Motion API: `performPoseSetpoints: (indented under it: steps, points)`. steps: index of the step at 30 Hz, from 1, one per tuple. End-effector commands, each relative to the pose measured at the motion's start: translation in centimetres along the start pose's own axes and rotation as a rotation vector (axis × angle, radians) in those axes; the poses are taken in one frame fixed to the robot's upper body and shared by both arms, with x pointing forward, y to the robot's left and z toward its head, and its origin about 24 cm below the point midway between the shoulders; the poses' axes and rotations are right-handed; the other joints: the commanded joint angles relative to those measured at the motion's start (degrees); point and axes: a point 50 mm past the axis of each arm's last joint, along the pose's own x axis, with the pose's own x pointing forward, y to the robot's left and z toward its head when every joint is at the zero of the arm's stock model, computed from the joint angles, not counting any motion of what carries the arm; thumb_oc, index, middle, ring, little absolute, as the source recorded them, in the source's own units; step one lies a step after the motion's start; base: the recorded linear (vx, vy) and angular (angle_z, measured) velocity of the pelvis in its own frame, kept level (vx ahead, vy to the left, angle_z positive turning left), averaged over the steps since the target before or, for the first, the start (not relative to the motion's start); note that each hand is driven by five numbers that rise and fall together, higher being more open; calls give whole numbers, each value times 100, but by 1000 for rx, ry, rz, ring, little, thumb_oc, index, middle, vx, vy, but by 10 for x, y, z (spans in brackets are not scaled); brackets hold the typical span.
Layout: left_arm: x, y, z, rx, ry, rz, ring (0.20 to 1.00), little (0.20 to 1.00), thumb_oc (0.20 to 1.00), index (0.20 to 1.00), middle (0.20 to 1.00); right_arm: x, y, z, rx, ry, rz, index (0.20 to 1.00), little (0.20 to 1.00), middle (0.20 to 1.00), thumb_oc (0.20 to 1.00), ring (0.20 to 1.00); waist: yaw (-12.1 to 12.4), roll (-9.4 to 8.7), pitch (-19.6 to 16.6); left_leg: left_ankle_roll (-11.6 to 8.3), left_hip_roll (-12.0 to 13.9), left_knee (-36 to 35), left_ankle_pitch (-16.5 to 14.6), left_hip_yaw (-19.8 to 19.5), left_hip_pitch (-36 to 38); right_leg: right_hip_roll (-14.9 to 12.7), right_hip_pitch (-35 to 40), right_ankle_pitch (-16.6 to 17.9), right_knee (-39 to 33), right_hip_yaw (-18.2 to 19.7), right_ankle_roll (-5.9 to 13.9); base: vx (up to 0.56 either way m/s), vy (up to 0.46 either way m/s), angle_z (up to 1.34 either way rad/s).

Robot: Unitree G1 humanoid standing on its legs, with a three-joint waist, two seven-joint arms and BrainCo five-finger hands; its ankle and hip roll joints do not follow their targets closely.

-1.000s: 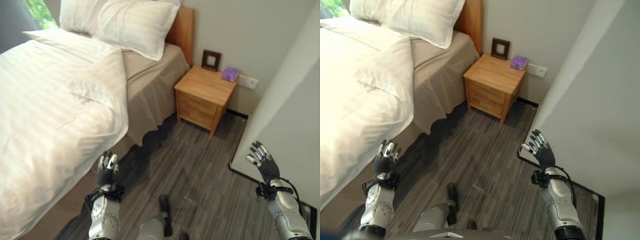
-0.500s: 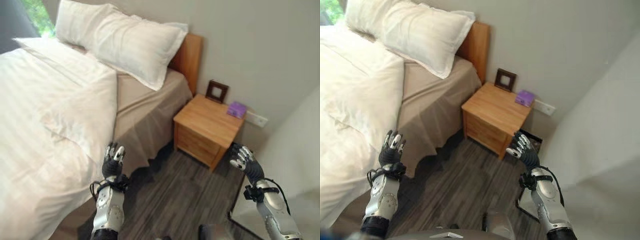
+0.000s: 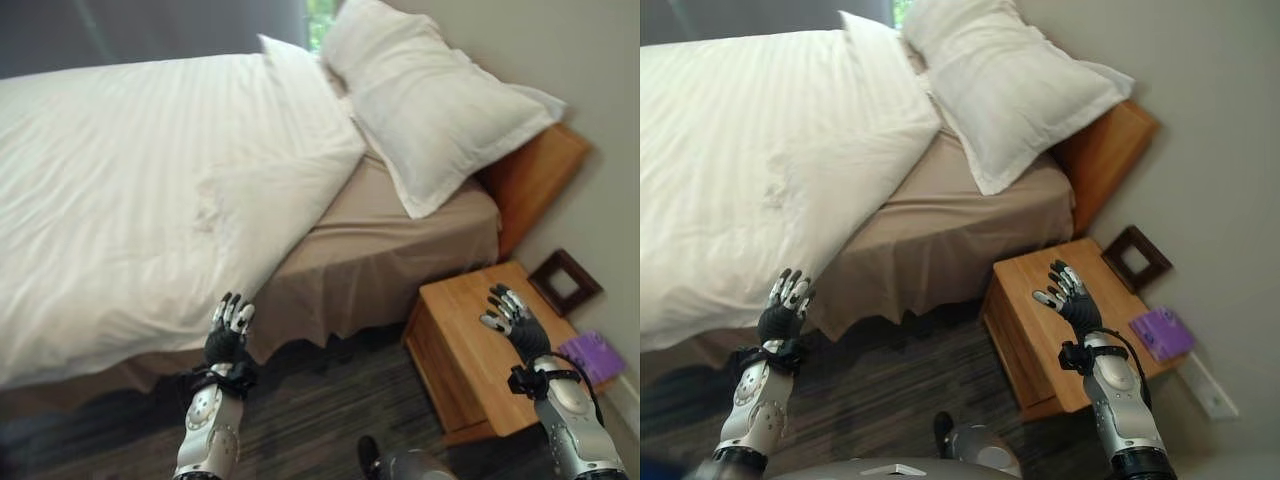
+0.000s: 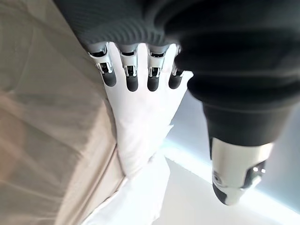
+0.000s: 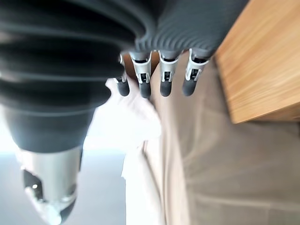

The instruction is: Making the bed.

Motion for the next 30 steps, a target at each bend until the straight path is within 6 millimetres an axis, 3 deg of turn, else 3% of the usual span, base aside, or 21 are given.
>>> performPoseSetpoints:
  steps: [1, 2, 3, 4, 5, 11, 23, 25, 26, 29, 30]
  points:
    - [17, -15, 34, 13, -156, -81, 1000, 1000, 1000, 1000, 1000, -2, -3, 32, -11, -164, 11, 1000, 1000, 1000, 1000, 1000, -160, -7, 74, 119, 149, 80, 1053, 711, -404, -688, 332, 563, -620, 297, 639, 32, -248, 129]
    - [20, -20, 33, -5, -143, -105, 1000, 1000, 1000, 1000, 1000, -6, -8, 30, -30, -156, -18, 1000, 1000, 1000, 1000, 1000, -399, 12, -13, 68, 634, -465, 1029, 2382, -352, -845, 482, 497, -759, -228, 617, 40, -249, 102]
    - [20, -20, 33, -5, -142, -105, 1000, 1000, 1000, 1000, 1000, -7, -8, 30, -31, -156, -18, 1000, 1000, 1000, 1000, 1000, -394, 12, -15, 66, 632, -496, 1040, 2390, -329, -846, 492, 499, -769, -224, 617, 20, -143, 196]
    - [22, -21, 32, 8, -136, -112, 1000, 1000, 1000, 1000, 1000, -10, -9, 30, -25, -155, -26, 1000, 1000, 1000, 1000, 1000, -487, 69, -81, 30, 608, -759, 1090, 2885, -321, -865, 558, 497, -871, -402, 615, 53, -12, 181]
    - [22, -18, 34, 45, -137, -104, 1000, 1000, 1000, 1000, 1000, -14, -7, 27, -8, -153, -28, 1000, 1000, 1000, 1000, 1000, -540, 188, -145, 49, 460, -1028, 1022, 3062, -300, -833, 599, 443, -859, -538, 631, 50, -11, 164]
    - [19, -5, 36, 68, -140, -60, 1000, 1000, 1000, 1000, 1000, -18, -3, 20, 18, -128, -20, 1000, 1000, 1000, 1000, 1000, -688, 359, -315, 48, 286, -1781, 1005, 3046, 90, -771, 706, 413, -1183, -715, 675, 44, 39, 40]
    - [7, 16, 24, 75, -92, 49, 1000, 1000, 1000, 1000, 1000, -10, 17, 19, 10, -112, 77, 1000, 1000, 1000, 1000, 1000, -520, 434, -210, 192, 151, -1803, 817, 2961, 223, -881, 662, 377, -964, -622, 768, 3, 83, -6]
    - [8, 15, 24, 81, -98, 52, 1000, 1000, 1000, 1000, 1000, -7, 20, 22, 6, -121, 85, 1000, 1000, 1000, 1000, 1000, -488, 418, -131, 245, 132, -1793, 781, 2941, 220, -888, 490, 349, -611, -564, 793, -66, 100, -5]
    - [11, 13, 30, 106, -120, 52, 1000, 1000, 1000, 1000, 1000, -1, 24, 28, -2, -146, 99, 1000, 1000, 1000, 1000, 1000, -434, 412, 26, 338, 113, -1749, 719, 2956, 231, -887, 155, 349, -24, -573, 896, -107, 110, -8]
    - [11, 16, 37, 131, -134, 33, 1000, 1000, 1000, 1000, 1000, 2, 29, 29, 8, -158, 115, 1000, 1000, 1000, 1000, 1000, -387, 419, 189, 405, 94, -1659, 655, 2927, 233, -899, -251, 513, 858, -519, 1099, -50, 86, -18]
    - [11, 18, 38, 137, -137, 42, 1000, 1000, 1000, 1000, 1000, 3, 30, 29, 12, -159, 121, 1000, 1000, 1000, 1000, 1000, -406, 415, 200, 398, 69, -1677, 629, 2873, 264, -874, -344, 573, 773, -453, 1087, 78, 34, -14]
